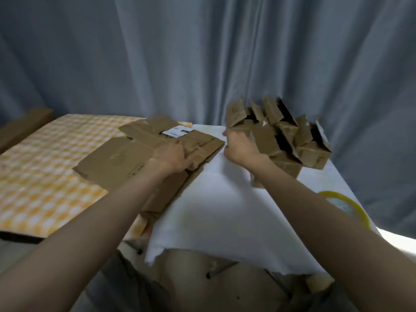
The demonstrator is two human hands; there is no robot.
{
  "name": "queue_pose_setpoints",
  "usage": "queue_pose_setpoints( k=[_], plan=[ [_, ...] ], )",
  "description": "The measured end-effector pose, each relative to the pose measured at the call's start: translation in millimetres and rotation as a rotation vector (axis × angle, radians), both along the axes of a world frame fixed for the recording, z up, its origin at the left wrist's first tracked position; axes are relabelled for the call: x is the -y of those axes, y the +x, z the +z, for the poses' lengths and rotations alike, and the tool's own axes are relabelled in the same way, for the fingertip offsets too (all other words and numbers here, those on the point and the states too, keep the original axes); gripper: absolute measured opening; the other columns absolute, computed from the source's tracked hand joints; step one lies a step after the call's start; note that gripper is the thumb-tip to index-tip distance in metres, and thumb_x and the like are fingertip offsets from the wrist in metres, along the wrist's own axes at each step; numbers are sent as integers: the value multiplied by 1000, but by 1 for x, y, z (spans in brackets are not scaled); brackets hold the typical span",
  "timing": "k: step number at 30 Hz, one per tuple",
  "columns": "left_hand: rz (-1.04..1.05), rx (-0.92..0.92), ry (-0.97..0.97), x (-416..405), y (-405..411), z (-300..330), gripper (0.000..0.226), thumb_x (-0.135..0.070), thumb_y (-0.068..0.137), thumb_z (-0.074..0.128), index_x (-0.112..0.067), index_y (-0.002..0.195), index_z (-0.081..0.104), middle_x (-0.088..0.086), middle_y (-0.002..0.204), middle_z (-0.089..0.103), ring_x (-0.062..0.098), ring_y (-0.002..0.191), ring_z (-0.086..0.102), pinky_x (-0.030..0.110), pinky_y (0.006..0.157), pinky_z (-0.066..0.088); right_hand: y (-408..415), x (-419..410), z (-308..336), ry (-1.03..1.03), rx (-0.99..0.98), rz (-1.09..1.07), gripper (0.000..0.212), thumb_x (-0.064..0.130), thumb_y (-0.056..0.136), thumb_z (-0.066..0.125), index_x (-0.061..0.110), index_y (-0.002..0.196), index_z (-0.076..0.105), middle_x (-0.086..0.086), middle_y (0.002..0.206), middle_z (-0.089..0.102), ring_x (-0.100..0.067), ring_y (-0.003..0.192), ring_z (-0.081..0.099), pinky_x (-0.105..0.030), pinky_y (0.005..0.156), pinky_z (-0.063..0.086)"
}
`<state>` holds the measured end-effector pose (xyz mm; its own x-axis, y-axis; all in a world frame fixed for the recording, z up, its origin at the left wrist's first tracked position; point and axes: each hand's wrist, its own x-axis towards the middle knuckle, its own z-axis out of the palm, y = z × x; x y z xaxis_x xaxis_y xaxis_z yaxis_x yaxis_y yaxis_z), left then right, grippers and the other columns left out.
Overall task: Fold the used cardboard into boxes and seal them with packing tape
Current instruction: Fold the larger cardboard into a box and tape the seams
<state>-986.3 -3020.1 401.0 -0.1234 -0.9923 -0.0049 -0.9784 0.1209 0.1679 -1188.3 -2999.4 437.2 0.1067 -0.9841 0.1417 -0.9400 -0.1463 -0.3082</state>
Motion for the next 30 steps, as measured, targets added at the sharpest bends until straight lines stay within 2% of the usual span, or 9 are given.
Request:
queue_pose_setpoints(
  k=[4,7,13,16,18,20,22,25,30],
  plan=[
    [97,47,78,-13,48,-37,72,-57,91,54,-12,146,37,12,150,40,36,133,42,45,109,38,39,11,-55,120,-44,89,41,3,93,47,9,134,51,-19,134,56,-37,121,54,-45,98,48],
    [81,33,60,-21,59,-55,90,-68,87,52,-15,154,24,7,161,25,32,142,32,46,115,32,58,20,-83,55,-108,151,56,0,90,51,14,144,43,-10,149,42,-33,131,43,-40,106,40],
    [149,10,46,-26,48,-55,122,-82,69,60,-8,155,16,11,161,20,31,145,24,47,115,30,74,33,-87,-121,-92,135,45,10,93,51,20,137,53,-5,138,56,-28,123,51,-37,102,40],
    [179,94,8,-29,41,-45,113,-75,70,65,-3,150,27,15,149,37,33,134,39,43,104,40,71,37,-73,-186,-90,140,43,10,95,47,21,135,58,-5,133,61,-27,122,52,-40,100,42],
    [158,145,-102,-33,37,-36,90,-67,75,62,-2,135,45,14,131,53,33,118,53,38,89,46,72,39,-59,-225,-103,154,41,11,97,46,23,132,62,-4,129,63,-27,120,53,-41,97,44],
    [134,158,-248,-41,34,-25,57,-51,82,55,-5,116,56,13,113,62,33,103,61,35,71,42,77,42,-46,-251,-90,150,37,16,99,47,25,130,64,-3,127,65,-28,120,52,-40,95,46],
    [132,187,-313,-50,33,-16,40,-36,82,54,-7,110,57,13,108,63,32,98,62,33,66,35,84,46,-31,-263,-82,133,34,21,101,46,26,128,66,-2,126,66,-28,119,51,-39,92,46],
    [150,243,-327,-58,42,-8,40,-36,84,55,-8,113,54,12,111,62,31,101,60,34,67,37,93,49,-16,-256,-32,132,30,25,102,46,27,120,69,-3,116,68,-28,111,52,-38,80,47],
    [186,283,-291,-64,67,2,59,-51,89,59,-7,126,48,15,122,58,33,115,54,38,76,47,91,43,-9,-270,8,107,28,29,103,45,28,114,71,-8,109,69,-32,110,56,-41,78,48]
  ],
)
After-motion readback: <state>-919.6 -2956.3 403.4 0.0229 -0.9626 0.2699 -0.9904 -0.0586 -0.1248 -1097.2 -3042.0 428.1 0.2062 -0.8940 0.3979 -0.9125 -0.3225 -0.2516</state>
